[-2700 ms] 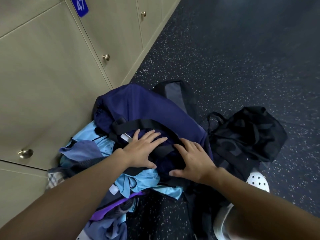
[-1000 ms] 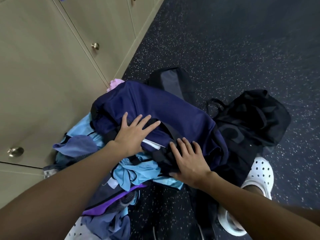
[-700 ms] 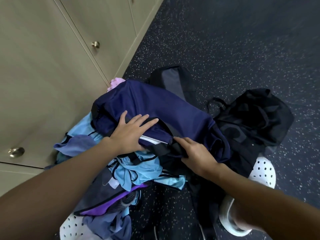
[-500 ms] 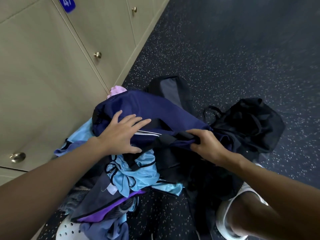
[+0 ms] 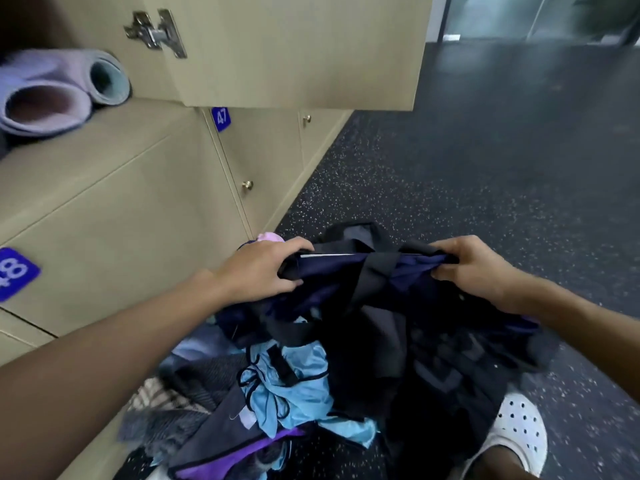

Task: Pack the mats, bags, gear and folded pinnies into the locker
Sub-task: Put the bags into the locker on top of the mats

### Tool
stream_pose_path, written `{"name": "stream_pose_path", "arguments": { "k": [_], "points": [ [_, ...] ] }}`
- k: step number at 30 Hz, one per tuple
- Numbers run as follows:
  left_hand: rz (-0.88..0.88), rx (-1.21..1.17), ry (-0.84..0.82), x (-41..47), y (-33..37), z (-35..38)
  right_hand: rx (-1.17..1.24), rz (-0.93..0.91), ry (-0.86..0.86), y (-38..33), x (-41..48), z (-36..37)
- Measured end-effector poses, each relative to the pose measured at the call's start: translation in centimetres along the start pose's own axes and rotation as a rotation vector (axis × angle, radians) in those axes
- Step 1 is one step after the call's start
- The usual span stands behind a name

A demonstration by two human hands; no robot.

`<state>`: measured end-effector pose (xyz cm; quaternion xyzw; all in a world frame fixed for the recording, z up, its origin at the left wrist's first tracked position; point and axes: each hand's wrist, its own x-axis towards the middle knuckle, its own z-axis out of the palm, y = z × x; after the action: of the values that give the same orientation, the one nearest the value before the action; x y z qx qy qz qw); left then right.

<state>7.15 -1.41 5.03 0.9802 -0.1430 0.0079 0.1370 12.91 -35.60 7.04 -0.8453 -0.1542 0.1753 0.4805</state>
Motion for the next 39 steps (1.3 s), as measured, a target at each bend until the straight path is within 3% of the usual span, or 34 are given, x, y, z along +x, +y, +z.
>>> {"name": "stream_pose_path", "arguments": {
  "k": [5, 7, 11, 18, 22, 27, 31, 39],
  "points": [
    [0.005, -0.185, -0.033, -0.8, 2.5, -4.6, 0.062, 0.042, 0.011, -2.1, -0.2, -2.2],
    [-0.037, -0.151, -0.1, -1.5, 3.7, -5.1, 0.11, 0.085, 0.012, -1.9, -0.2, -2.4],
    [-0.094, 0.118, -0.136, -2.7, 5.4, -0.8, 0.141, 0.174, -0.015, -0.5, -0.6, -2.2],
    [-0.206, 0.104, -0.011, -1.2, 4.7, 7.2, 0.121, 0.222, -0.045, 2.7, -0.3, -1.5],
    [-0.153, -0.083, 0.052, 0.7, 3.7, 6.5, 0.077, 0.154, -0.003, 3.7, 0.2, -1.8],
    [-0.134, -0.029, 0.105, 2.0, 2.0, 2.9, -0.204, -0.059, 0.018, 2.8, 1.2, -2.3],
    [-0.161, -0.054, 0.106, 1.5, 1.4, -2.3, -0.458, -0.277, 0.076, 0.1, 1.5, -1.8],
    [-0.176, -0.161, 0.031, -1.8, -0.5, -14.1, -0.56, -0.458, 0.005, -8.4, 2.7, 2.3]
  ]
}}
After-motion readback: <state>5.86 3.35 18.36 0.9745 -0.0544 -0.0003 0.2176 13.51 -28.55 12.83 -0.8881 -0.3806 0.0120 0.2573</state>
